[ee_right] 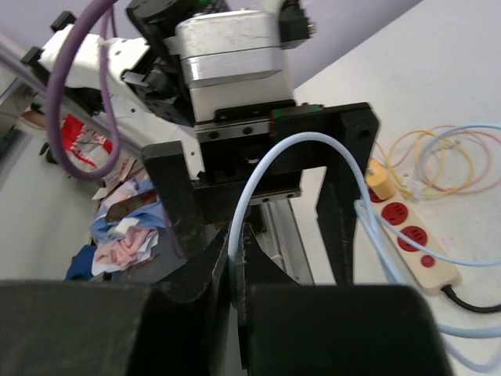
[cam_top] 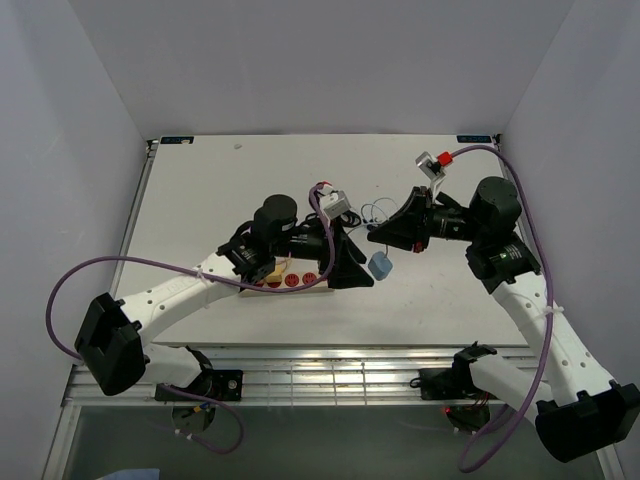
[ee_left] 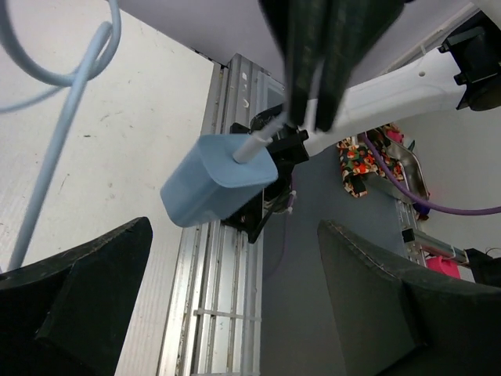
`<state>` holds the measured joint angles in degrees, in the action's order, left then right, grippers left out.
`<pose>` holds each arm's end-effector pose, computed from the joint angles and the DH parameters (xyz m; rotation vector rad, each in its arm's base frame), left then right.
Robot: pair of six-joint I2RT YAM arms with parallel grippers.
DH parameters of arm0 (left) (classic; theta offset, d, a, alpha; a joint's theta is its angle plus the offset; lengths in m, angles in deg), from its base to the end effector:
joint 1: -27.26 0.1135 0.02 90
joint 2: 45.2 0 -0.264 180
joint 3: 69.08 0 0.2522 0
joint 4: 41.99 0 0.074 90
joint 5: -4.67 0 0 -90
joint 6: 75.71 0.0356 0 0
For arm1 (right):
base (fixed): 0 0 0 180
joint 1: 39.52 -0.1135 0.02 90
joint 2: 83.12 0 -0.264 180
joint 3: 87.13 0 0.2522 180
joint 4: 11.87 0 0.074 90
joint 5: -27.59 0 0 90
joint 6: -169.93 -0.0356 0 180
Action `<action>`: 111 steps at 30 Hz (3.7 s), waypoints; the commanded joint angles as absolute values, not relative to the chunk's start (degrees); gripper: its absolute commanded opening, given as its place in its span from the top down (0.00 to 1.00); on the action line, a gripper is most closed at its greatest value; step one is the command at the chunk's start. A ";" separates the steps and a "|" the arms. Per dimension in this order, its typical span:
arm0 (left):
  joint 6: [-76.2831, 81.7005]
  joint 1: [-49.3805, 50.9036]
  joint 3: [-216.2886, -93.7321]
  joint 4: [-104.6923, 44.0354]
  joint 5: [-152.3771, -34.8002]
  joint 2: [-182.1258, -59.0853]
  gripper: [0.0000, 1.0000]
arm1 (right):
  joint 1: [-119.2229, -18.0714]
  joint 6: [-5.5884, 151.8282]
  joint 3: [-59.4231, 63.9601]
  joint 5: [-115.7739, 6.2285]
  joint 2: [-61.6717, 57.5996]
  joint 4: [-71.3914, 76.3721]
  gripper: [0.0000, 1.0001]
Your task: Insert the plug
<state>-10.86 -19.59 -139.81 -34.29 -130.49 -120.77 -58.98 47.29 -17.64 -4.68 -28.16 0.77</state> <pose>0.1883 -0.2378 0.3264 0.9905 1.7655 -1.5513 0.1837 0.0968 0.3960 -0.6893 1.6175 1.4500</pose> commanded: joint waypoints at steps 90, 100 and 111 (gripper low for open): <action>-3.20 -25.03 -144.00 -29.55 -115.13 -112.43 1.00 | -68.26 57.51 -14.56 -11.43 -31.52 0.22 0.17; -4.78 -25.03 -145.07 -25.85 -117.67 -111.56 1.00 | -68.26 68.16 -12.81 -12.32 -33.64 13.14 0.17; -5.57 -25.03 -144.46 -27.52 -121.53 -110.85 1.00 | -68.26 68.95 -14.65 -10.73 -33.46 13.94 0.18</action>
<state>-5.09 -24.88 -142.92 -25.68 -118.89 -113.29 -68.40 67.55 -14.67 -11.50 -32.88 14.08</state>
